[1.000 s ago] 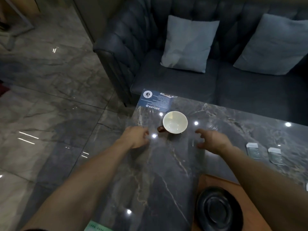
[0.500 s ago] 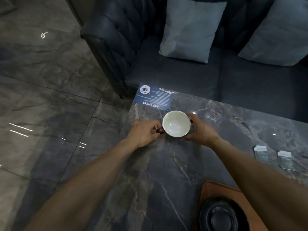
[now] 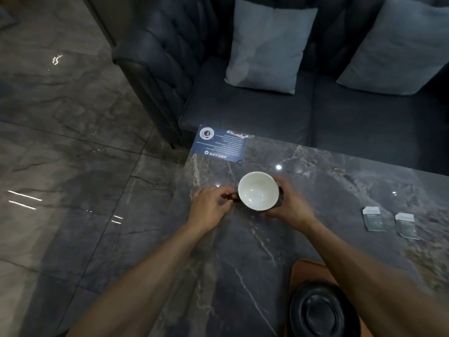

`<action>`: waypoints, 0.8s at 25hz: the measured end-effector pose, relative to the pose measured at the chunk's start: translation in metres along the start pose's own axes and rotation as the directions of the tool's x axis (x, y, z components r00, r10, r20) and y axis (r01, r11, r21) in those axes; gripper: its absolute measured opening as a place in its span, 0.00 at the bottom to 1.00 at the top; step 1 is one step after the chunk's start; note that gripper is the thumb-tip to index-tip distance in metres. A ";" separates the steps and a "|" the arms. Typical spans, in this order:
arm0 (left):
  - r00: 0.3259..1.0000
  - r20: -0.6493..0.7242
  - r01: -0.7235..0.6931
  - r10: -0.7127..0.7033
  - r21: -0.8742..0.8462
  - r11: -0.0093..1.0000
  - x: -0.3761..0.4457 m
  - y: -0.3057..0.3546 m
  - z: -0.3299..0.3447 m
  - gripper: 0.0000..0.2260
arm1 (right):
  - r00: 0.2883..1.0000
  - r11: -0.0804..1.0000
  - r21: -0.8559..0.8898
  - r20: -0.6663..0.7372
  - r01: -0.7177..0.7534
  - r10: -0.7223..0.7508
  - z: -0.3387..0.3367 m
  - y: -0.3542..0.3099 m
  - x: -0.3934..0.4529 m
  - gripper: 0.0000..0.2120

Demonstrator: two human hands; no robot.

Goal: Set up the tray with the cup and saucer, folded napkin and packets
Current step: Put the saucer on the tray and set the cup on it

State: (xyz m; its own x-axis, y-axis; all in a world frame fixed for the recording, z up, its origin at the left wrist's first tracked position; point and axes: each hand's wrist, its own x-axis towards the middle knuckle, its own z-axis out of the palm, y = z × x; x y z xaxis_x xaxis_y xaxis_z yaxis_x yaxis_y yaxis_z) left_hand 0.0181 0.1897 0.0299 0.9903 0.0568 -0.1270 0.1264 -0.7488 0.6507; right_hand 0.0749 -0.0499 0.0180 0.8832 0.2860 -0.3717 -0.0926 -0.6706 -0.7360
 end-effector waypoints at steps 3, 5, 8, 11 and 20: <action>1.000 -0.015 0.007 -0.010 -0.135 0.991 -0.019 0.009 0.009 0.11 | 0.998 0.998 0.059 -0.064 0.029 -0.025 0.000 0.003 -0.031 0.46; 1.000 -0.008 0.015 -0.017 -0.233 0.972 -0.032 0.013 0.015 0.12 | 0.994 0.993 0.097 -0.099 0.060 -0.051 -0.002 0.003 -0.053 0.44; 1.000 0.008 -0.013 0.016 -0.268 0.963 -0.052 0.024 0.025 0.11 | 0.988 0.990 0.125 -0.146 0.062 -0.043 -0.008 0.006 -0.091 0.43; 0.999 0.020 -0.036 0.043 -0.251 0.967 -0.075 0.042 0.036 0.11 | 0.983 0.992 0.119 -0.184 0.029 -0.007 -0.015 0.017 -0.130 0.43; 0.985 0.155 -0.042 0.070 -0.176 0.983 -0.142 0.090 0.074 0.11 | 0.966 0.998 0.058 -0.257 0.007 0.009 -0.029 0.058 -0.231 0.42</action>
State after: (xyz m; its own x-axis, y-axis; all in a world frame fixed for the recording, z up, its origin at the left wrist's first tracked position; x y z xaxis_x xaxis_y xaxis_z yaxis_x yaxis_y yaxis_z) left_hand -0.1150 0.0651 0.0507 0.9756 -0.0990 -0.1958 0.0928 -0.6224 0.7772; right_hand -0.1212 -0.1747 0.0775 0.9710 0.0944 -0.2198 -0.1134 -0.6275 -0.7703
